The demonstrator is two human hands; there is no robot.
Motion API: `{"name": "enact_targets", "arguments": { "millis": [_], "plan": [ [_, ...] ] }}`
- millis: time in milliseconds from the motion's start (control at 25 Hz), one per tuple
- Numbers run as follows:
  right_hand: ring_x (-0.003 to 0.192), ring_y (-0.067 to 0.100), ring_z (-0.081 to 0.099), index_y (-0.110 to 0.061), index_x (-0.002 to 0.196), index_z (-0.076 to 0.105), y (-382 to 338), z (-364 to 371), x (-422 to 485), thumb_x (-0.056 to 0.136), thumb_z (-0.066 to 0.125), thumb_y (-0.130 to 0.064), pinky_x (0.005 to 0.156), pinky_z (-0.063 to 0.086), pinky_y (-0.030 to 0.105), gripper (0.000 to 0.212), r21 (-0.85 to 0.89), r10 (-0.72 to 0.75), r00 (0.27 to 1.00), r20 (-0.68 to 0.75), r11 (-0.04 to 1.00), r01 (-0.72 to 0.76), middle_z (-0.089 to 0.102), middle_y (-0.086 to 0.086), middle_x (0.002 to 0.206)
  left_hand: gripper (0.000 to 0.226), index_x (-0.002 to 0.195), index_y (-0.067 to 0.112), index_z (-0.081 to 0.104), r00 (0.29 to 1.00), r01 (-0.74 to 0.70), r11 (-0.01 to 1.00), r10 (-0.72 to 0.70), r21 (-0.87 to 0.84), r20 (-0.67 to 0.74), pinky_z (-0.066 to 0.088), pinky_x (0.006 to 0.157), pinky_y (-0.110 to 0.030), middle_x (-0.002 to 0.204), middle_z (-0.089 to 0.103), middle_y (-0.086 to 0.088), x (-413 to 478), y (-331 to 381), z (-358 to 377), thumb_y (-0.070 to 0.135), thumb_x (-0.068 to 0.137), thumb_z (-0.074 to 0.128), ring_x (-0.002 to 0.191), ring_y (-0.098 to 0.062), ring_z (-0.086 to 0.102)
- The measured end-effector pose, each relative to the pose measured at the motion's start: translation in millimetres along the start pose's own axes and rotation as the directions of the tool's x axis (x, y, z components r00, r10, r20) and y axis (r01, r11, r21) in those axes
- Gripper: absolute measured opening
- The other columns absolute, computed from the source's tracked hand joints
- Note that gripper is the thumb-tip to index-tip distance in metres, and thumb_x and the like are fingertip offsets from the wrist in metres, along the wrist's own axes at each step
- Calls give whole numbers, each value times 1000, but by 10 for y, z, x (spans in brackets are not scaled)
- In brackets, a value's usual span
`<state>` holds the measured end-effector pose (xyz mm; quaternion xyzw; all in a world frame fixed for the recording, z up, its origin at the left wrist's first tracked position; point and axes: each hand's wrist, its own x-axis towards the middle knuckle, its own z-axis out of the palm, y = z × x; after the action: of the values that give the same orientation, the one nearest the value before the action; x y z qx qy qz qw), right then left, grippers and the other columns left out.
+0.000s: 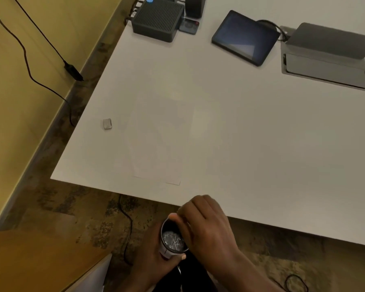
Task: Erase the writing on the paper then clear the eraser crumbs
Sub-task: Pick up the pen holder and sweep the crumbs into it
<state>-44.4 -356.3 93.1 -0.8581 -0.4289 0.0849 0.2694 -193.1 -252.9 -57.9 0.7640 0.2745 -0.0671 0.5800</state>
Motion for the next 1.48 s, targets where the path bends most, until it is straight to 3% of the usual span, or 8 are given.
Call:
{"name": "enact_targets", "arguments": {
  "millis": [80, 160, 240, 360, 680, 920, 1160, 1480],
  "plan": [
    [102, 16, 54, -20, 102, 63, -52, 7, -102, 97, 53, -27, 83, 51, 32, 14, 21, 14, 977, 211, 1000, -19, 54, -3, 119, 75, 137, 47, 51, 998, -54, 998, 55, 35, -44, 51, 91, -19, 128, 60, 30, -74, 113, -36, 79, 72, 73, 117, -5, 66],
    [128, 16, 44, -25, 113, 60, 7, 3, -210, 94, 48, -31, 97, 48, 33, 23, 24, 56, 951, 304, 997, -67, 38, -3, 147, 79, 134, 42, 57, 989, -115, 993, 112, -24, -101, 52, 92, -14, 127, 63, 32, -117, 313, -126, 52, 65, 94, 116, 4, 65],
    [139, 19, 33, -25, 111, 57, 69, -104, -251, 90, 44, -32, 104, 44, 34, 26, 12, 83, 950, 301, 996, -91, 27, 1, 158, 83, 134, 37, 59, 984, -148, 988, 144, -35, -109, 52, 94, -12, 128, 66, 27, -136, 552, -249, 30, 62, 101, 118, 4, 65],
    [143, 20, 30, -26, 113, 53, 212, -302, -257, 83, 36, -36, 103, 44, 34, 36, 2, 119, 927, 356, 992, -128, 13, 5, 163, 87, 136, 53, 52, 963, -238, 971, 238, 15, -123, 50, 96, -10, 133, 63, 23, 7, 871, -368, 52, 61, 97, 123, 2, 62],
    [95, 13, 65, -30, 108, 62, 858, -799, 363, 91, 64, -37, 75, 50, 23, 19, 13, 186, 973, 135, 982, -189, 57, -10, 131, 104, 158, 42, 27, 934, -319, 926, 343, 201, -97, 33, 116, -12, 163, 35, 25, 906, 1459, -261, 79, 73, 73, 149, 2, 36],
    [79, 21, 58, -16, 103, 62, 1897, -1027, 1205, 89, 68, -27, 64, 37, 27, 19, -28, 448, 871, -201, 886, -462, 62, 3, 104, 118, 159, 23, -18, 975, 88, 788, 58, 609, -217, 11, 131, -53, 176, -9, -10, 1385, 1194, -354, 98, 69, -6, 163, -33, -1],
    [91, 35, 60, -10, 103, 59, 2532, -1086, 1660, 91, 63, -25, 69, 36, 30, 20, -6, 610, 752, -251, 776, -631, 61, 14, 107, 103, 161, 18, 37, 975, 185, 634, -23, 751, -221, 38, 108, -75, 170, 25, -22, 1463, 948, -272, 87, 89, 7, 152, -50, 32],
    [96, 37, 60, -8, 109, 57, 2856, -1136, 1632, 90, 66, -28, 70, 35, 31, 29, -22, 650, 730, -210, 744, -668, 60, 15, 108, 101, 160, 21, 39, 967, 194, 590, 19, 784, -253, 41, 107, -73, 170, 27, -21, 1537, 1004, -199, 87, 89, 10, 151, -49, 35]
  ]
}}
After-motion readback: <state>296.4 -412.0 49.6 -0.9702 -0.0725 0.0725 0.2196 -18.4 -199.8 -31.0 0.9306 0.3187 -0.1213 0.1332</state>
